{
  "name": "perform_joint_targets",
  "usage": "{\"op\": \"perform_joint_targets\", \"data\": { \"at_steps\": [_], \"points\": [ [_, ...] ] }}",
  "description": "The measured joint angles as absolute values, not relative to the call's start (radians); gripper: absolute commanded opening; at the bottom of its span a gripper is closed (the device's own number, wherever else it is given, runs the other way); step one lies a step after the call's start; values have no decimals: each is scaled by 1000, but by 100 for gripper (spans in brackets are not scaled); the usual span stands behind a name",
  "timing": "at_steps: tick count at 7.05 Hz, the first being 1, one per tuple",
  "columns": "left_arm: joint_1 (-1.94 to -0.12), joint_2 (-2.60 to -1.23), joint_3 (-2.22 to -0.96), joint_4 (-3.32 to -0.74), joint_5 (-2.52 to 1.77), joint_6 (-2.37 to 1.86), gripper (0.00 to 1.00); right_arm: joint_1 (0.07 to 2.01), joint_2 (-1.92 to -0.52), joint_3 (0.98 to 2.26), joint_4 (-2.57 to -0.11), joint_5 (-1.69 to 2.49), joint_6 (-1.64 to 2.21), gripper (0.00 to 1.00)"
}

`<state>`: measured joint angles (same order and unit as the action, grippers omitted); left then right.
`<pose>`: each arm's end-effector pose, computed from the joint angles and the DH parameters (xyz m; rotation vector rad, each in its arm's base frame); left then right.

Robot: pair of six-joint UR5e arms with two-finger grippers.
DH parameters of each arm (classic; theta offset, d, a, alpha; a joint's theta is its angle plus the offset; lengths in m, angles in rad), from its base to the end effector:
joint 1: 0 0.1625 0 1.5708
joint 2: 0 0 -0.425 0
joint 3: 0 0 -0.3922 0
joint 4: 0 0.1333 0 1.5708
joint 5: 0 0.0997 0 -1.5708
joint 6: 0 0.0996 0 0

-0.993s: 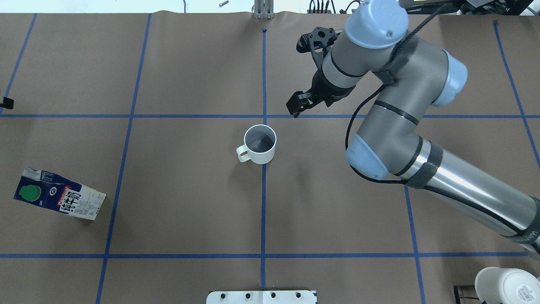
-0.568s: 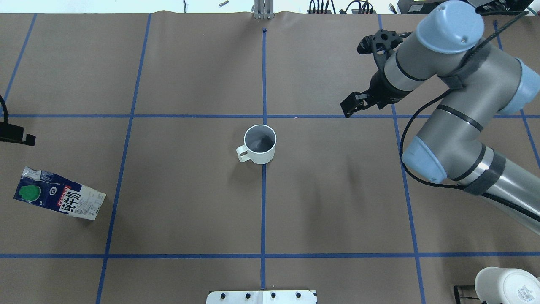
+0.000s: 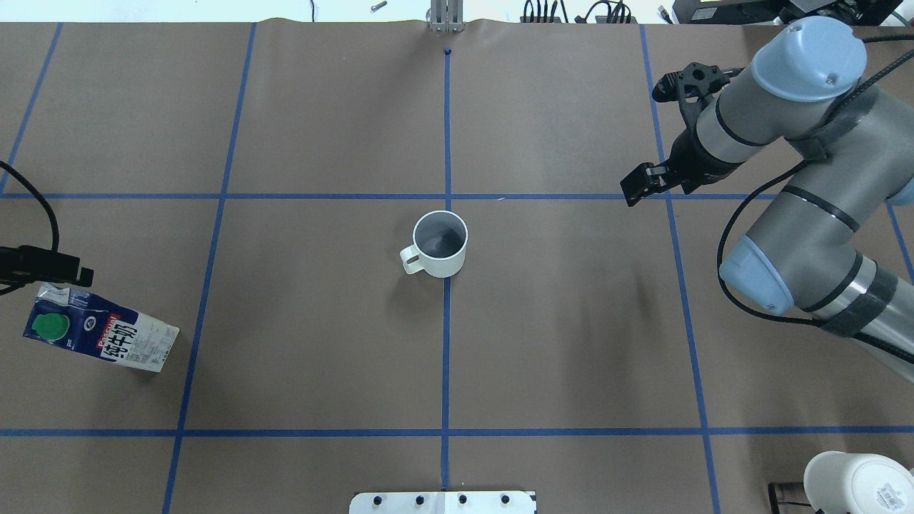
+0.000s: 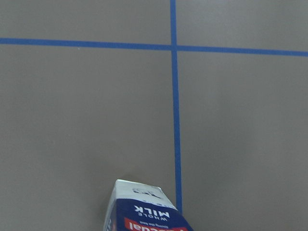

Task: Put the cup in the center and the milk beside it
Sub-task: 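Withdraw the right gripper while the left gripper grasps the milk carton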

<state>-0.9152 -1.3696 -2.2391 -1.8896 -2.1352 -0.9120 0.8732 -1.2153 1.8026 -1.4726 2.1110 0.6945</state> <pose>0.1775 -0.3621 0.3913 0.1636 0.9164 -0.0159 -0.3262 -0.5169 0.3466 0.1804 -0.8267 -0.1880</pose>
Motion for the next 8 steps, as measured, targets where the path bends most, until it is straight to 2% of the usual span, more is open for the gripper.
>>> {"op": "perform_joint_targets", "data": {
  "at_steps": [4,8],
  "points": [
    [-879,-1330,-2266,-1878,-2061,-818,98,925,-1359,1833,-1463,2112,583,100],
    [-833,-1330,-2273,-1876,-2060,-813,98,939,-1403,1828,-1463,2101,536,100]
  ]
}}
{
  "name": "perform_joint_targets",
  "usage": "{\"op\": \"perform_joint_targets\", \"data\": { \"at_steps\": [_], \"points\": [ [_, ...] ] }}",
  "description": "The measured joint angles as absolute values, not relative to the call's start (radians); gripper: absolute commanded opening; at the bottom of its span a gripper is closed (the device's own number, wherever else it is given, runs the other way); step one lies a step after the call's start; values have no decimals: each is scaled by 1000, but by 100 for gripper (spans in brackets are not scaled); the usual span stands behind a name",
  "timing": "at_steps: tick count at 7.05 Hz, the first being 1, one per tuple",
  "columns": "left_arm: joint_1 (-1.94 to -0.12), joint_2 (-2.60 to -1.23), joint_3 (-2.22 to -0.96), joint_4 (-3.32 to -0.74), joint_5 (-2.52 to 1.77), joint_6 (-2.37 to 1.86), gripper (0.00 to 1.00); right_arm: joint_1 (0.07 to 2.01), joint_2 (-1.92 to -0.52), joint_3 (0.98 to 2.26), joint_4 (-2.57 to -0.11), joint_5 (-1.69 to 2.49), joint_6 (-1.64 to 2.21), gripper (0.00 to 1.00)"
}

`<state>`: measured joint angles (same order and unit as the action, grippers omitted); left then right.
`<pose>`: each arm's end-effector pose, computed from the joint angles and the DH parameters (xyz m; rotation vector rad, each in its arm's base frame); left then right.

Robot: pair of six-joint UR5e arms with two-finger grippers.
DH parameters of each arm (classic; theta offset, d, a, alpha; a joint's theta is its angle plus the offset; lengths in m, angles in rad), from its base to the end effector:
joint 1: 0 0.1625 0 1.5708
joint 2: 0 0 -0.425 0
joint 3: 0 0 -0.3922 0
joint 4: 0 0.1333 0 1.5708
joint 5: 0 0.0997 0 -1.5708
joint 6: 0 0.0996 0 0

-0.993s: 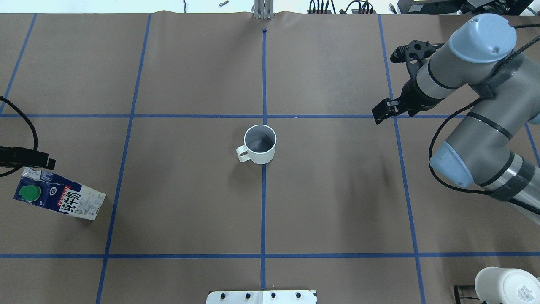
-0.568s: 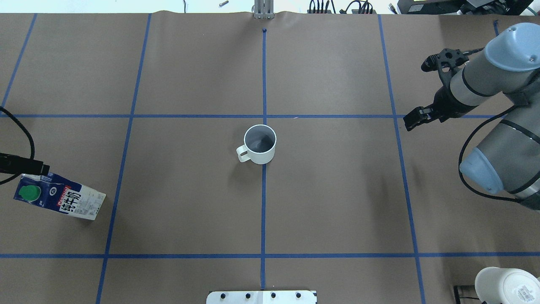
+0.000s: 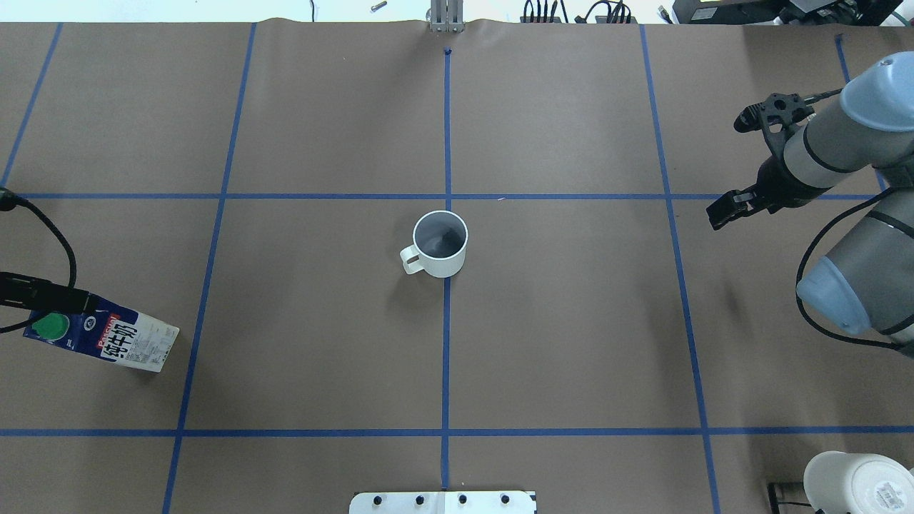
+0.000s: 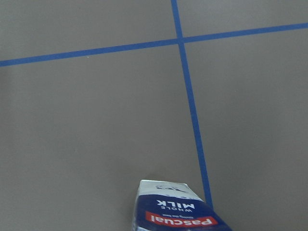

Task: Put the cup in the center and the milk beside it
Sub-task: 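Withdraw the right gripper while the left gripper grasps the milk carton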

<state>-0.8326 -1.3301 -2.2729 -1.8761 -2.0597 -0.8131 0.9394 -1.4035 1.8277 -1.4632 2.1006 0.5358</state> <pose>0.1935 -0.3413 0.3948 0.2108 0.8567 0.1174 -0.2622 -0.4992 0.4437 0.1485 -0.7187 -0.2321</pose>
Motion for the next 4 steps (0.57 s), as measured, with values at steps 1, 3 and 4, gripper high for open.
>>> {"op": "perform_joint_targets", "data": {
  "at_steps": [1,3,4],
  "points": [
    [-831,-1327,-2273,-1874,-2059,-813,98,942,-1408,1827,-1463,2100,532,100],
    [-825,-1327,-2273,-1861,-2052,-813,98,944,-1411,1826,-1463,2101,531,100],
    [-815,-1327,-2271,-1847,-2035,-813,98,948,-1414,1825,-1464,2102,530,100]
  ]
}}
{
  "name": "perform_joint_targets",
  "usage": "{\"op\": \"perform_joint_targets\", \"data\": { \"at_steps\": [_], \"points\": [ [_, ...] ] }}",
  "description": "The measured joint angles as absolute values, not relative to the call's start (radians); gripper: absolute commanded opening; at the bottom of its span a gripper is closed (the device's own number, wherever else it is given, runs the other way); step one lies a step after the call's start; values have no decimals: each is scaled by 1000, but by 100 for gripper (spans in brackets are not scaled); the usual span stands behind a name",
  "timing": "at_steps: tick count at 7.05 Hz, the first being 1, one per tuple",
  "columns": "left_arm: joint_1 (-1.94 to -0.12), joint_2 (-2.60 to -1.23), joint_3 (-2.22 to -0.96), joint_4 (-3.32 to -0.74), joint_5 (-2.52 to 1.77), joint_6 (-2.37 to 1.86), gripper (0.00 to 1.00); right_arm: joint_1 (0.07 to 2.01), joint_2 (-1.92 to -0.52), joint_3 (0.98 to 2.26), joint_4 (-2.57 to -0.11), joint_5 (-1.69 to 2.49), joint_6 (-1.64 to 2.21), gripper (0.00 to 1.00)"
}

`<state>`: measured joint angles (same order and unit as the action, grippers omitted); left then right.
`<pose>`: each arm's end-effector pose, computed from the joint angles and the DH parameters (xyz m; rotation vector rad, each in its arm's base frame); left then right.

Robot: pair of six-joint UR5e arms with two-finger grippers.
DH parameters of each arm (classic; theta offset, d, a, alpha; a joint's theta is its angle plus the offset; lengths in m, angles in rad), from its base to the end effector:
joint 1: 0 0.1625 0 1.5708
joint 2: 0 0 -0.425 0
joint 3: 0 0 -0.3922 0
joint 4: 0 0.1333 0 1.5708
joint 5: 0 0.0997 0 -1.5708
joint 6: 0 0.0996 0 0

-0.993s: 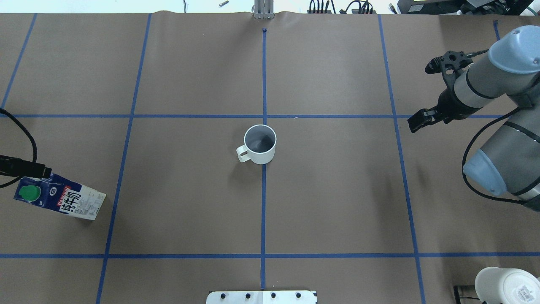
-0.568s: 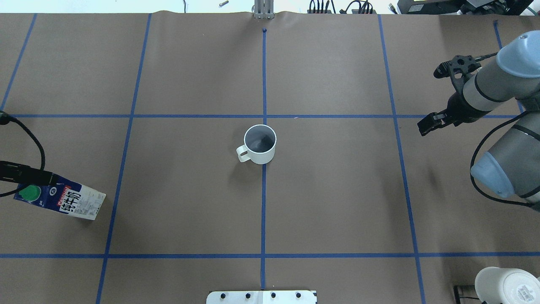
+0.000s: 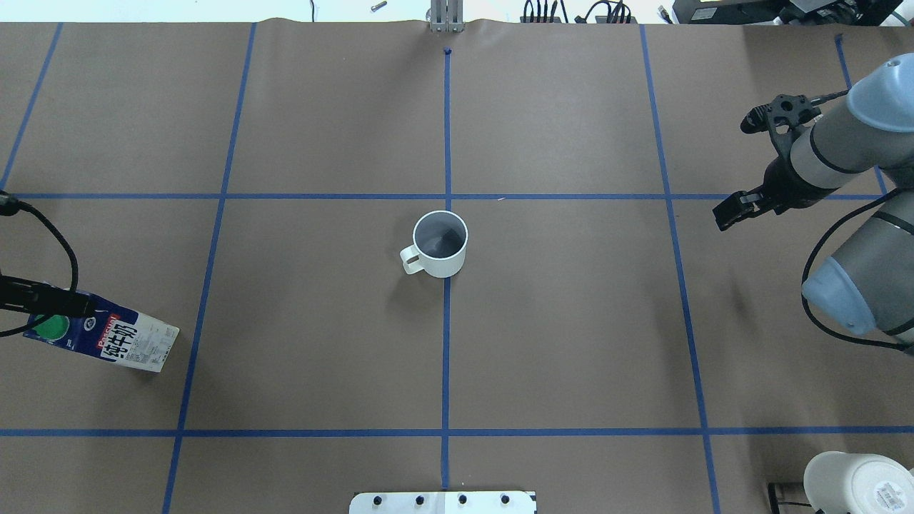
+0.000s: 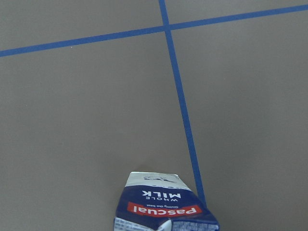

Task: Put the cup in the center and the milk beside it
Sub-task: 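Withdraw the right gripper while the left gripper grasps the milk carton, then carry the milk carton with the left gripper beside the mug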

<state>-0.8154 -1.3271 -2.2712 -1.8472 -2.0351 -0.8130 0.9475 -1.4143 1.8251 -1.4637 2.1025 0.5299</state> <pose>0.1981 -0.3397 0.4014 0.1964 0.8214 0.1160 -0.2567 -0.4989 0.4509 0.1407 -0.7123 -0.2269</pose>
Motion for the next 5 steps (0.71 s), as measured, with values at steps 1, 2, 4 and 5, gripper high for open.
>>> {"op": "perform_joint_targets", "data": {
  "at_steps": [1,2,4,5],
  "points": [
    [-807,-1328,-2269,-1831,-2022,-813,98,957,-1422,1825,-1464,2108,529,100],
    [-802,-1331,-2262,-1822,-2016,-813,98,976,-1435,1827,-1465,2117,526,100],
    [-799,-1344,-2248,-1817,-2015,-814,98,1004,-1458,1830,-1465,2137,520,100],
    [-797,-1349,-2241,-1817,-2017,-814,98,1009,-1461,1831,-1464,2141,520,100]
  ]
}}
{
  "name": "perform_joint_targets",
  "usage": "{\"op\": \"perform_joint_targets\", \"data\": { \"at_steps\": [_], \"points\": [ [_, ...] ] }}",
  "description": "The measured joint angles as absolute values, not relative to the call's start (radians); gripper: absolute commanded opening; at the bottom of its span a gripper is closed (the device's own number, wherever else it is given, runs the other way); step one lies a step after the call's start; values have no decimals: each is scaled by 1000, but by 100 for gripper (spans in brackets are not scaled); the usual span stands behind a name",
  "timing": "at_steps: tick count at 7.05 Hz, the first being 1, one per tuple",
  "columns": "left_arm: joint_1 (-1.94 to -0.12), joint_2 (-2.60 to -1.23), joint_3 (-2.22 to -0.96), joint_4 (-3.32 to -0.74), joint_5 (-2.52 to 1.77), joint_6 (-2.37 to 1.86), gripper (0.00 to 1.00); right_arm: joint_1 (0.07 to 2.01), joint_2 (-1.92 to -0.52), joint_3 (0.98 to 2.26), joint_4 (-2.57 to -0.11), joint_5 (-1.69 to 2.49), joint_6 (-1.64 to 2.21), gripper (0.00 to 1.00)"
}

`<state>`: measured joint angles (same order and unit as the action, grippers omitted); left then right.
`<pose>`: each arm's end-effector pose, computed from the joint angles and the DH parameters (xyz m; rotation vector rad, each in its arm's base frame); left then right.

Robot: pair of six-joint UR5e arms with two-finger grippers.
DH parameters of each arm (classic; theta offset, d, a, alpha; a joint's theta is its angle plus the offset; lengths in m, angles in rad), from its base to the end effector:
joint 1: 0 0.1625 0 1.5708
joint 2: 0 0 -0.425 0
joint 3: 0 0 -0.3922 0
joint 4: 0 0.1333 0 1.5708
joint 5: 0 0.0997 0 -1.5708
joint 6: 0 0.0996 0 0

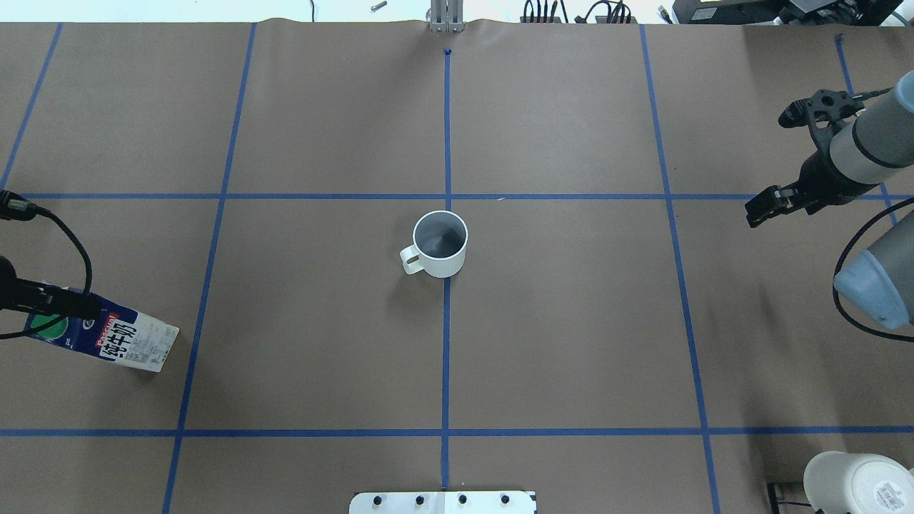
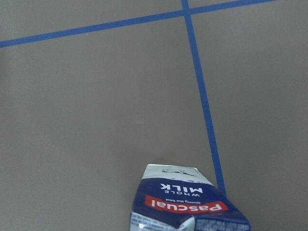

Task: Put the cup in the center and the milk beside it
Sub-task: 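Carry the milk carton with the left gripper beside the mug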

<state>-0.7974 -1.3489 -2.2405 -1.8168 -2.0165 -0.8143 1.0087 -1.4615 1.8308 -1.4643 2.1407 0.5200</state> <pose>0.2107 -0.3451 0.4126 0.1733 0.7858 0.1159 -0.2200 -0.4986 0.4723 0.1088 -0.7179 -0.1758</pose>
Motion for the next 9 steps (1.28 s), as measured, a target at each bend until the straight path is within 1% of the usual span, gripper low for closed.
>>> {"op": "perform_joint_targets", "data": {
  "at_steps": [1,2,4,5,6,7,9],
  "points": [
    [-796,-1357,-2229,-1817,-2020,-817,98,1011,-1463,1831,-1464,2142,520,100],
    [-794,-1367,-2216,-1818,-2024,-821,94,1014,-1465,1831,-1464,2143,520,100],
    [-793,-1377,-2199,-1818,-2031,-823,71,1019,-1467,1830,-1465,2143,520,100],
    [-793,-1378,-2196,-1818,-2038,-824,64,1018,-1468,1830,-1465,2143,520,100],
    [-792,-1378,-2194,-1818,-2041,-824,51,1018,-1468,1829,-1465,2142,522,100],
    [-792,-1378,-2195,-1817,-2043,-824,42,1017,-1467,1829,-1464,2142,523,100],
    [-797,-1379,-2209,-1815,-2057,-824,41,1022,-1467,1831,-1464,2143,524,100]
  ]
}}
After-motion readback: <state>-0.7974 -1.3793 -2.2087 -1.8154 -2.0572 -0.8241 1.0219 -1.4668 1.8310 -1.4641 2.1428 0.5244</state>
